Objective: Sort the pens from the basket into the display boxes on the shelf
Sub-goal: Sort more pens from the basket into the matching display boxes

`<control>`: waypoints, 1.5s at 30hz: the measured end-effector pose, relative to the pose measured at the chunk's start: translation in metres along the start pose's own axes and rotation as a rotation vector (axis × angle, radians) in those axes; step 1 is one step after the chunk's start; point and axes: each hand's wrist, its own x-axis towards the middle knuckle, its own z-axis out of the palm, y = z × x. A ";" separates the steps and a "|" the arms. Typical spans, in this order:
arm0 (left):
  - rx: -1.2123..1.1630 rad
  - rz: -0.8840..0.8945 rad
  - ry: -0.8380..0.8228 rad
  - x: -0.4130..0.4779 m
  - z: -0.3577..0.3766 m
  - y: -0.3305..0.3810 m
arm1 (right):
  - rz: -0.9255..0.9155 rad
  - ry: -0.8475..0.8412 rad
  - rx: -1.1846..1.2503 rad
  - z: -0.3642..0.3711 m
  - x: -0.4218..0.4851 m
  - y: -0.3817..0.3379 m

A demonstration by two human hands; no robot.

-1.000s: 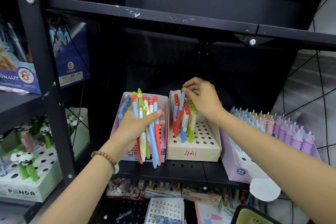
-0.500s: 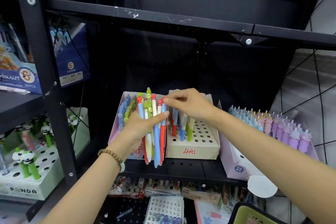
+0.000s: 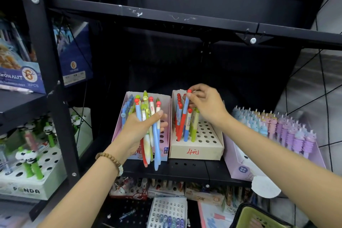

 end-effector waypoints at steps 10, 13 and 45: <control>-0.026 -0.065 0.003 0.001 0.001 0.000 | -0.340 0.022 -0.717 0.006 -0.005 0.005; -0.023 -0.085 -0.004 0.001 0.003 -0.001 | -0.336 -0.037 -0.812 -0.002 -0.003 0.003; 0.023 -0.019 -0.104 0.007 0.050 0.003 | -0.021 0.365 0.061 -0.068 0.009 0.041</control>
